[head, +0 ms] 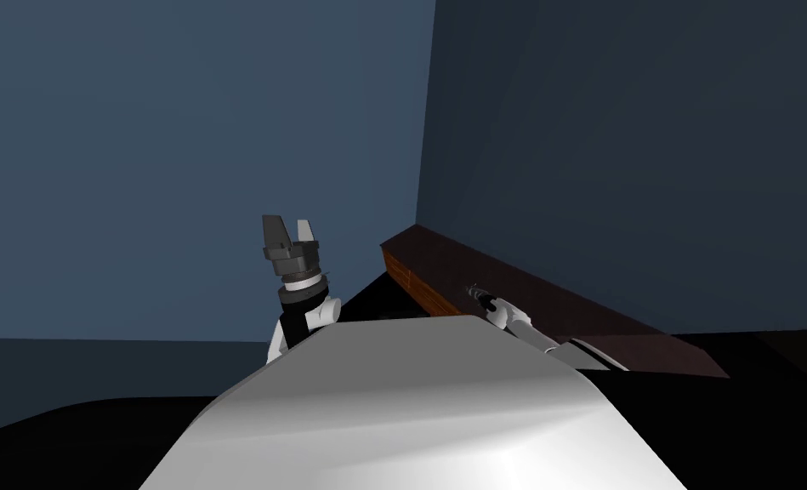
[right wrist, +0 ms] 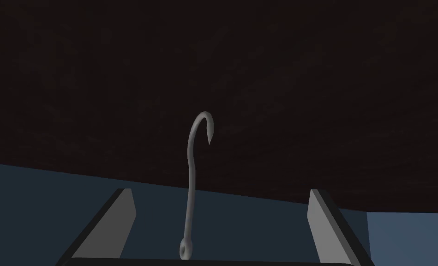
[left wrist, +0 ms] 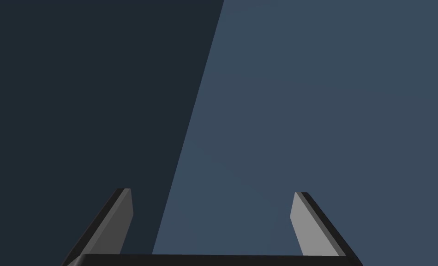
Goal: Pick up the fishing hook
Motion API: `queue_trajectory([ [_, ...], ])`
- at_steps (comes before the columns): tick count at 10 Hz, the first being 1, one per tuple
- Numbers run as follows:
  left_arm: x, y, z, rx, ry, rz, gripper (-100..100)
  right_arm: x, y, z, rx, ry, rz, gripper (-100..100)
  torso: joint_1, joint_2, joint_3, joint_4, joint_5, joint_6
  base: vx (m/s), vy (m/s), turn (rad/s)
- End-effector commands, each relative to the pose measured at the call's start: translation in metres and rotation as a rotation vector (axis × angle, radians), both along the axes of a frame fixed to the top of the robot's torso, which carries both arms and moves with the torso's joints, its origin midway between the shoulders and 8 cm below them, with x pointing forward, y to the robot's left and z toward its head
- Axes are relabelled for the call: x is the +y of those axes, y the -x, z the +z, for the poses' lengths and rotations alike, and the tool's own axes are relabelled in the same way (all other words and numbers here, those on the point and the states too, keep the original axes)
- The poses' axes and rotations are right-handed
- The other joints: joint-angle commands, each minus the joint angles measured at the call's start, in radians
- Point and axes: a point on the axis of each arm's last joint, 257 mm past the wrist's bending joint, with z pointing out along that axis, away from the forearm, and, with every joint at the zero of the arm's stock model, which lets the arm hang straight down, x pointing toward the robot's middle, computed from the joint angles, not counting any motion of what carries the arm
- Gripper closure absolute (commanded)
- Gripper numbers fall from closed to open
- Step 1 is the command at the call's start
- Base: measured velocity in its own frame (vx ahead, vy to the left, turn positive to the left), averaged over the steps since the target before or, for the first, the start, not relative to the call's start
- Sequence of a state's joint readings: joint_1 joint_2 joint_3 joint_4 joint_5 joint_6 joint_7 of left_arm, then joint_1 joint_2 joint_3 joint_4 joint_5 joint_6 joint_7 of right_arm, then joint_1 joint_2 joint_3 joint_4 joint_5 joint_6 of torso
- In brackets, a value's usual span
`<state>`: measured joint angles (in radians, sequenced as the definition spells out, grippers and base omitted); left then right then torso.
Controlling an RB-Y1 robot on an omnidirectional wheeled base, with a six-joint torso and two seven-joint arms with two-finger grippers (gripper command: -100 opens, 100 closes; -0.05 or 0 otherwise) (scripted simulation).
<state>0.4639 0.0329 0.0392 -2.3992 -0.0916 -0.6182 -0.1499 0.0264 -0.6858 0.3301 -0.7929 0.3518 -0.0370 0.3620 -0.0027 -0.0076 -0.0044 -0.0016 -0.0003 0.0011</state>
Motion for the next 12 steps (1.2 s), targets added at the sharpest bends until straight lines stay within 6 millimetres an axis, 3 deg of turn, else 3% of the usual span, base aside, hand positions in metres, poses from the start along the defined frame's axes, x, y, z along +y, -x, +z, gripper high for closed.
queue_trajectory([
  [1, 0.000, 0.000, 0.000, 0.000, 0.000, 0.000, 0, -0.024, 0.015, -0.001, 0.044, 0.056, -0.016, -100, 0.000, 0.000, 0.000, 0.000, 0.000, 0.000, 0.156, -0.031, 0.021],
  [3, 0.000, 0.000, 0.000, 0.000, 0.000, 0.000, 0, -0.021, 0.013, 0.000, 0.040, 0.052, -0.016, -100, 0.001, 0.000, 0.000, 0.000, 0.000, 0.000, 0.077, -0.004, 0.003],
  [4, 0.000, 0.000, 0.000, 0.000, 0.000, 0.000, 0, -0.022, 0.013, 0.000, 0.041, 0.053, -0.016, 0, 0.002, 0.004, 0.002, 0.001, 0.000, 0.000, 0.009, -0.001, 0.001],
  [5, 0.000, 0.000, 0.000, 0.000, 0.000, 0.000, 0, -0.024, 0.007, 0.000, 0.037, 0.058, -0.025, -100, 0.002, 0.007, 0.004, 0.001, 0.000, 0.000, -0.012, -0.016, 0.045],
  [9, 0.000, 0.000, 0.000, 0.000, 0.000, 0.000, 0, -0.022, -0.021, -0.002, 0.019, 0.064, -0.048, -100, -0.001, 0.013, 0.008, 0.003, 0.000, 0.000, -0.067, -0.050, 0.067],
  [10, 0.000, 0.000, 0.000, 0.000, 0.000, 0.000, 0, -0.026, -0.015, -0.005, 0.031, 0.067, -0.056, -100, -0.001, 0.014, 0.008, 0.003, 0.000, 0.000, -0.047, -0.022, 0.021],
  [11, 0.000, 0.000, 0.000, 0.000, 0.000, 0.000, 0, -0.019, -0.027, -0.003, 0.016, 0.062, -0.052, -100, 0.001, 0.012, 0.007, 0.003, 0.000, 0.001, -0.035, -0.028, 0.029],
  [12, 0.000, 0.000, 0.000, 0.000, 0.000, 0.000, 0, -0.024, -0.019, -0.006, 0.031, 0.066, -0.063, -100, 0.001, 0.011, 0.006, 0.002, 0.000, 0.000, -0.023, -0.021, 0.032],
])
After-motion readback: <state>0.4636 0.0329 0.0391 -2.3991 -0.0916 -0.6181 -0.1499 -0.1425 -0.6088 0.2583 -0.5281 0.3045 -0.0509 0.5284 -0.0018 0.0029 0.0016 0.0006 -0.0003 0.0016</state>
